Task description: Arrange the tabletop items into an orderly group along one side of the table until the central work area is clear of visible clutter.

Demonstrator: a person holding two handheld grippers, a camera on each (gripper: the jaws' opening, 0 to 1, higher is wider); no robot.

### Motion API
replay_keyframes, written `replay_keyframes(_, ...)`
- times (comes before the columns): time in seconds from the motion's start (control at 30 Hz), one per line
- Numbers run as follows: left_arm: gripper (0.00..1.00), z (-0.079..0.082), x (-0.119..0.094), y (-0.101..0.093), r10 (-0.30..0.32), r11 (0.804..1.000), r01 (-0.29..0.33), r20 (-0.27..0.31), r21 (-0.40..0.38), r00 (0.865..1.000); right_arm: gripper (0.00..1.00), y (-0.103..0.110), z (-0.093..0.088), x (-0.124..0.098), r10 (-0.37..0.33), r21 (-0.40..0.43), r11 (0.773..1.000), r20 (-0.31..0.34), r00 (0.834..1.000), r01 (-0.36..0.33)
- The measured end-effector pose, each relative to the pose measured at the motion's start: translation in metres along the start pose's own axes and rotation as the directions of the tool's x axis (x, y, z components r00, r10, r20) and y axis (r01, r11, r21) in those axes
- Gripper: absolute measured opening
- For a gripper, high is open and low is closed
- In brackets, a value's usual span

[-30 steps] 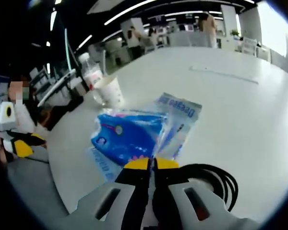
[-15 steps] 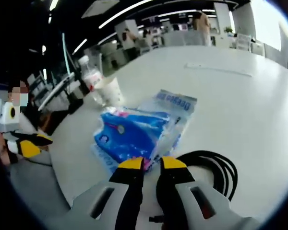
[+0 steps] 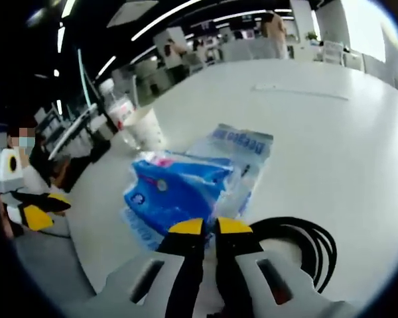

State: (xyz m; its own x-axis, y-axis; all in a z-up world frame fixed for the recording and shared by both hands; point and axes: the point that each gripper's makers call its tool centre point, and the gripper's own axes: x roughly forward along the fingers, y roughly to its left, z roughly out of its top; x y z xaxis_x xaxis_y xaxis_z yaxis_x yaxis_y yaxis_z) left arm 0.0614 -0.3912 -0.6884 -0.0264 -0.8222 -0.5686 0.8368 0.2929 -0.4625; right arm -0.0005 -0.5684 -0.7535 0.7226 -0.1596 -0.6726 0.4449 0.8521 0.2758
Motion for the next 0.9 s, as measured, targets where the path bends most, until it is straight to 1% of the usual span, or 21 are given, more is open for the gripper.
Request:
replay_keyframes(0.03, 0.37, 0.0, -0.001, 0.001, 0.002, 1.0, -0.002, 0.0, -0.003, 1.0, 0.02, -0.001, 0.001, 0.0, -0.002, 0.006, 1.0, 0.0, 1.0, 0.002)
replay_keyframes(0.13, 0.37, -0.001, -0.003, 0.004, 0.007, 1.0, -0.006, 0.003, -0.014, 1.0, 0.0, -0.003, 0.01, -0.004, 0.014, 0.051, 0.999, 0.043, 0.999, -0.016)
replay_keyframes(0.33, 0.36, -0.001, -0.002, 0.005, 0.012, 1.0, -0.012, 0.005, -0.027, 1.0, 0.0, -0.013, 0.024, -0.015, 0.005, 0.043, 0.999, 0.088, 0.996, -0.008)
replay_keyframes(0.47, 0.36, -0.002, -0.001, 0.003, 0.008, 1.0, -0.008, 0.003, -0.027, 1.0, 0.0, -0.028, 0.032, -0.021, -0.01, 0.051, 0.999, 0.111, 0.994, 0.004)
replay_keyframes(0.63, 0.36, -0.003, 0.0, 0.002, 0.006, 1.0, -0.006, 0.0, -0.028, 1.0, 0.0, -0.04, 0.044, -0.039, -0.034, 0.061, 0.998, 0.15, 0.988, 0.025)
replay_keyframes(0.7, 0.36, -0.004, 0.0, 0.002, 0.006, 1.0, -0.006, -0.002, -0.03, 1.0, 0.0, -0.048, 0.048, -0.046, -0.05, 0.07, 0.997, 0.165, 0.985, 0.039)
replay_keyframes(0.9, 0.36, -0.004, 0.001, 0.002, 0.006, 0.999, -0.006, -0.003, -0.033, 1.0, 0.0, -0.083, 0.053, -0.062, -0.115, 0.138, 0.986, 0.196, 0.974, 0.089)
